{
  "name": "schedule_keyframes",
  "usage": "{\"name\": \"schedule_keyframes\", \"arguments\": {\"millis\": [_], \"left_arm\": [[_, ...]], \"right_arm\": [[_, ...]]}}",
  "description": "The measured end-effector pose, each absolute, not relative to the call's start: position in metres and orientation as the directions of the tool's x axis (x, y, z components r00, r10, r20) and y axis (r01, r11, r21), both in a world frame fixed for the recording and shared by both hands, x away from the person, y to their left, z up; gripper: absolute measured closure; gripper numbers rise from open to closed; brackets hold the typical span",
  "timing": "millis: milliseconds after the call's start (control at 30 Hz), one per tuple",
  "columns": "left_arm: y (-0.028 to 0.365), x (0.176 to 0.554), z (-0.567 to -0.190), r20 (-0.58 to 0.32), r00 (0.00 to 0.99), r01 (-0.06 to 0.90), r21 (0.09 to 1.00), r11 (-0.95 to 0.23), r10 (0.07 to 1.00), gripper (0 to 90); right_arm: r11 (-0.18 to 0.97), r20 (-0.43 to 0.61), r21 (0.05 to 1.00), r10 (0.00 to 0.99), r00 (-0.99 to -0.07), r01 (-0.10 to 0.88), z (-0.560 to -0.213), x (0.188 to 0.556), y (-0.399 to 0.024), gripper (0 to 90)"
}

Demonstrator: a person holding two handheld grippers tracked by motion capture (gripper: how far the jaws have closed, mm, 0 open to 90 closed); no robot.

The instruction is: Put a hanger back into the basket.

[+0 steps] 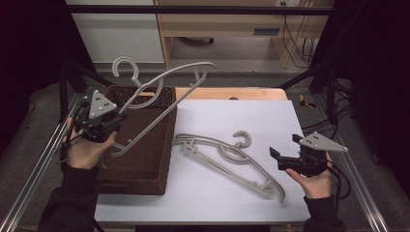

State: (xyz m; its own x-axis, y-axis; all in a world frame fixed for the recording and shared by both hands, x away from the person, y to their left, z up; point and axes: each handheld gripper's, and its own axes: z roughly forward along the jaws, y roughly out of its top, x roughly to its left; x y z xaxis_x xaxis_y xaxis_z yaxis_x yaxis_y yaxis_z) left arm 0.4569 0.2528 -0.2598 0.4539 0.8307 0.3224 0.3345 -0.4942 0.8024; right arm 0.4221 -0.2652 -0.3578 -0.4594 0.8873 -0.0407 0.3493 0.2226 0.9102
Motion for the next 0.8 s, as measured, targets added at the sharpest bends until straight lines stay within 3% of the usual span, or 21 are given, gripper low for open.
{"name": "schedule_keyframes", "arguments": {"millis": [333, 800], "left_arm": [[0.293, 0.459, -0.270, 0.342, 0.350, 0.388, 0.794, -0.467, 0.872, 82.2], [0.320, 0.472, -0.302, 0.360, 0.323, 0.459, 0.749, -0.477, 0.875, 82.2]], "right_arm": [[0.233, -0.043, 0.905, 0.882, -0.468, 0.356, -0.360, 0.423, -0.261, 11.8], [0.237, -0.041, 0.901, 0.880, -0.473, 0.363, -0.362, 0.425, -0.258, 11.8]]}}
